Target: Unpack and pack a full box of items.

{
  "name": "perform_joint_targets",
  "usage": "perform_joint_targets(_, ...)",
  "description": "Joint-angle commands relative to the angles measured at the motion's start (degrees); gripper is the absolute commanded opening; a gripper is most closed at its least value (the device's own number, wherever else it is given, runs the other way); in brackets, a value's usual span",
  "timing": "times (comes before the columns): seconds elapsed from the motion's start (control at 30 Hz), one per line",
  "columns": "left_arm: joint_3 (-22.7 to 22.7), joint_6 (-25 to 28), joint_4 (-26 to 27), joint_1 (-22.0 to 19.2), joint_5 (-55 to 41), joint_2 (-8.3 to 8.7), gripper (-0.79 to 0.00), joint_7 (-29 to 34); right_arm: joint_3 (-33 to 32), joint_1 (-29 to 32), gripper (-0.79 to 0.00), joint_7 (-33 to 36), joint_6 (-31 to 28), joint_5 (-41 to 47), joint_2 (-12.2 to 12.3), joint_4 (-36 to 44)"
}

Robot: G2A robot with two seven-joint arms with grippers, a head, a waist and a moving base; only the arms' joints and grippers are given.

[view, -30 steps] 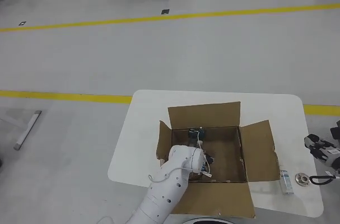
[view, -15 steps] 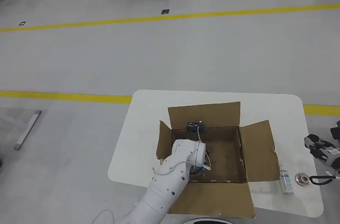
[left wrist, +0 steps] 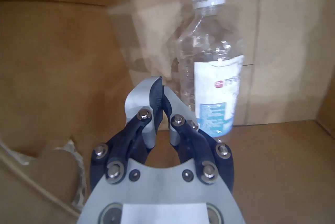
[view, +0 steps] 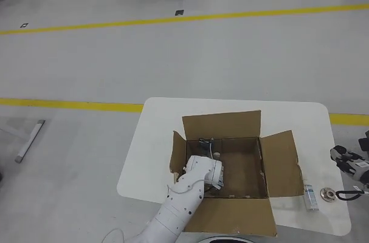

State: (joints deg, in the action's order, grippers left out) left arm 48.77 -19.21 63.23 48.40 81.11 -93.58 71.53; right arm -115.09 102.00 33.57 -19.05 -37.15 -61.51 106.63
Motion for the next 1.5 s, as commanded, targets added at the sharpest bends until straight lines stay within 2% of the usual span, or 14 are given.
perform_joint_targets(0.0, -0.4, 0.4, -2.0, -0.5, -0.3, -0.30, -0.785, -0.2, 0.0, 0.0, -0.785, 0.0, 0.0, 0.0, 0.0, 0.0)
perform_joint_targets(0.3, 0.1, 2.0, -7.5, -1.8, -6.6, -1.74, -0.785, -2.4, 0.0, 0.0, -0.785, 0.0, 0.0, 0.0, 0.0, 0.0)
perform_joint_targets(0.43, -0.3, 3.7, -7.7, -2.3, -8.9, -2.40, -0.785, -3.4, 0.0, 0.0, -0.785, 0.0, 0.0, 0.0, 0.0, 0.0)
perform_joint_targets(0.53, -0.9, 4.7, -5.5, -2.4, -10.6, -2.89, -0.785, -3.6, 0.0, 0.0, -0.785, 0.0, 0.0, 0.0, 0.0, 0.0)
perform_joint_targets(0.7, -1.8, 6.5, 2.4, -1.4, -13.6, -3.46, -0.785, -2.4, 0.0, 0.0, -0.785, 0.0, 0.0, 0.0, 0.0, 0.0)
perform_joint_targets(0.87, -2.5, 5.3, 7.9, -0.3, -9.0, -3.11, -0.751, -0.4, 0.0, 0.0, -0.785, 0.0, 0.0, 0.0, 0.0, 0.0)
perform_joint_targets(0.93, -1.0, 3.8, 6.8, 0.2, -7.8, -2.73, -0.785, -0.2, 0.0, 0.0, -0.785, 0.0, 0.0, 0.0, 0.0, 0.0)
perform_joint_targets(1.13, 0.7, 3.7, 1.3, 0.1, -2.8, -1.99, -0.785, -2.3, 0.0, 0.0, -0.785, 0.0, 0.0, 0.0, 0.0, 0.0)
perform_joint_targets(1.33, 1.1, 3.8, -4.4, -0.7, -2.5, -2.27, -0.785, -3.9, 0.0, 0.0, -0.785, 0.0, 0.0, 0.0, 0.0, 0.0)
perform_joint_targets(1.47, 1.6, 5.0, -7.1, -1.3, -6.5, -2.88, -0.785, -5.5, 0.0, 0.0, -0.785, 0.0, 0.0, 0.0, 0.0, 0.0)
